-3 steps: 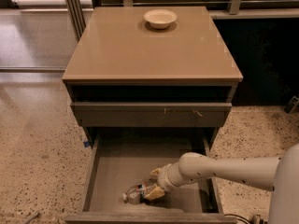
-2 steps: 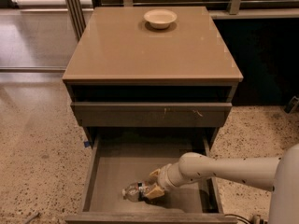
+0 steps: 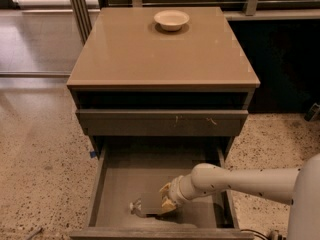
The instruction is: Pick water bottle from middle drawer and place on counter
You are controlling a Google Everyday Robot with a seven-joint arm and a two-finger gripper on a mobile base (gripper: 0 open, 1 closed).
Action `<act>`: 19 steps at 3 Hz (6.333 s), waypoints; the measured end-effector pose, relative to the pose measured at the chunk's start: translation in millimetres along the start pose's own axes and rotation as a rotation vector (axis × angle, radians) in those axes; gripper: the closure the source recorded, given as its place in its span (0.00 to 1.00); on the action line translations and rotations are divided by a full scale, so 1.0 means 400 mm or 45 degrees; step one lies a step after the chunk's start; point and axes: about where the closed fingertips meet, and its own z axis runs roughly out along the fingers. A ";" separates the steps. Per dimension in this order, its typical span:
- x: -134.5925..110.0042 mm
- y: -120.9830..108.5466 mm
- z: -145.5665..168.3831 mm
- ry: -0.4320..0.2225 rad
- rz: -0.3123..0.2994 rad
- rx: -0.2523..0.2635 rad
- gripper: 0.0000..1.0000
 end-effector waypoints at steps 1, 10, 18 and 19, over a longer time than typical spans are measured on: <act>-0.002 0.001 0.000 0.001 -0.002 -0.002 1.00; -1.007 -0.325 -0.973 -0.080 -0.453 0.380 1.00; -0.882 -0.679 -0.898 -0.378 -0.217 0.315 0.22; -0.882 -0.679 -0.897 -0.378 -0.217 0.314 0.00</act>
Offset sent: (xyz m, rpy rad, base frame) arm 0.0394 0.0209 0.1389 -0.0908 -0.0581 0.0702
